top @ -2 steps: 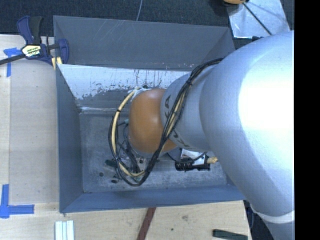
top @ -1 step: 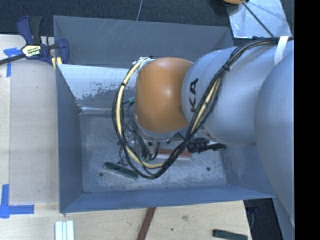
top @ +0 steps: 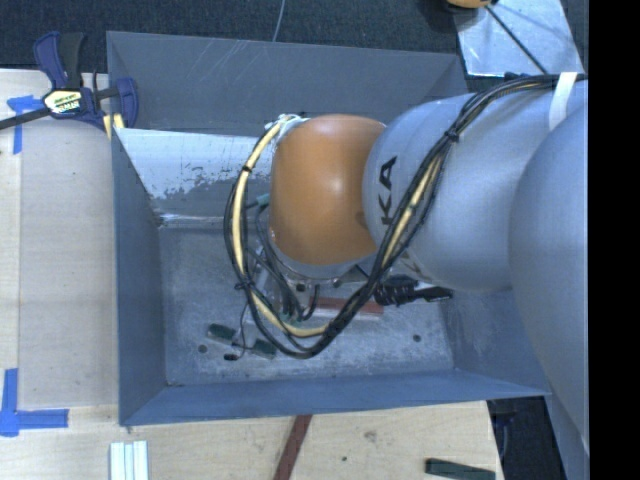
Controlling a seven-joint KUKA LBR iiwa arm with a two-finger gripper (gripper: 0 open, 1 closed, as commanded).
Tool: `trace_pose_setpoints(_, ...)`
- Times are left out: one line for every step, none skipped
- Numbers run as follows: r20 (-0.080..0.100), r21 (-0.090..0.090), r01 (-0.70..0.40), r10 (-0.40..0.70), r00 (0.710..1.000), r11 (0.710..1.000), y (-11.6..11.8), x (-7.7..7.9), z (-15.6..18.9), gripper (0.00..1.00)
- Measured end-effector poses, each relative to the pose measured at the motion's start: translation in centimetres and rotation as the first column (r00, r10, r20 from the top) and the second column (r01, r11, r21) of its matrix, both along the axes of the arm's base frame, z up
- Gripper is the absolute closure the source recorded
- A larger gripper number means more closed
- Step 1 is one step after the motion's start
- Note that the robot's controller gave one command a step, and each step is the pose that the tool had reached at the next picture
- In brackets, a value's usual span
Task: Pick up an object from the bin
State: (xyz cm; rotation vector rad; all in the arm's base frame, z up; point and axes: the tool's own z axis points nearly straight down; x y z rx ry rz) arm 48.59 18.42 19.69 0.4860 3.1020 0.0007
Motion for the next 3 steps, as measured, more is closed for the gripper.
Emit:
trace_pose_setpoints(0.0,0.0,0.0,0.0,1.0,1.0,0.0,0.0,0.0,0.0)
trace_pose_setpoints(0.006,0.002,-0.015,0.015,1.0,1.0,-0.8,0.5,-5.9,0.0)
trace_pose_setpoints(0.002,0.0,-0.091,0.091,0.996,0.996,-1.8,1.5,-12.6,1.0)
